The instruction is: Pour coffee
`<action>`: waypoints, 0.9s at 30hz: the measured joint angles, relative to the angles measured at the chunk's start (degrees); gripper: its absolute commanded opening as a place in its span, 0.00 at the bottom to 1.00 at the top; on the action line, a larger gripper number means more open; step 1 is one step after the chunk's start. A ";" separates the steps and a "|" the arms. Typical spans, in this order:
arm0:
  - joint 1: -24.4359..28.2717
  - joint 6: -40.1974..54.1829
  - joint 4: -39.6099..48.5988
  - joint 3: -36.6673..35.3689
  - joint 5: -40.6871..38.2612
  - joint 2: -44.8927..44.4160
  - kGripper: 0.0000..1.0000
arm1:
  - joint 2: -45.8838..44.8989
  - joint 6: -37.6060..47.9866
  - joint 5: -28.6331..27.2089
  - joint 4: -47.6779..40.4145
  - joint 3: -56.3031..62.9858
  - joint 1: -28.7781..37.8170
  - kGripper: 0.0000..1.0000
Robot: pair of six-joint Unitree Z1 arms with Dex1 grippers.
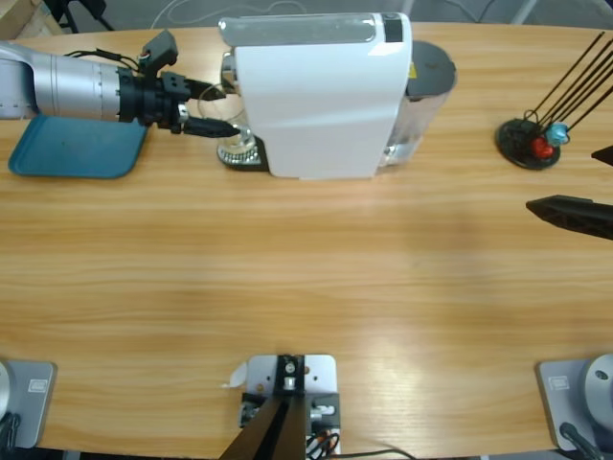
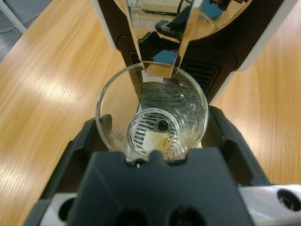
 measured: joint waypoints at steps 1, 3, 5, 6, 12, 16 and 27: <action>-0.05 -0.02 0.16 -0.09 0.25 0.00 0.00 | 0.00 0.00 0.00 0.00 0.00 0.00 1.00; -0.34 -0.04 0.79 -0.31 1.01 0.03 0.00 | 0.00 0.00 0.00 0.00 0.00 0.00 1.00; -0.74 -0.05 1.25 -0.35 1.59 0.07 0.00 | 0.00 0.00 0.00 0.00 0.00 0.00 1.00; -0.88 -0.05 1.40 -0.45 1.72 0.07 0.00 | 0.00 0.00 0.00 0.00 0.00 0.00 1.00; -1.08 -0.05 1.67 -0.72 1.92 0.07 0.00 | 0.00 0.00 0.00 0.00 0.00 0.00 1.00; -1.09 -0.05 1.67 -0.72 1.92 0.07 0.85 | 0.00 0.00 0.00 0.00 0.00 0.00 1.00; -1.09 -1.37 1.67 -0.72 2.04 0.07 1.00 | 0.00 -0.01 0.00 0.00 0.00 0.00 1.00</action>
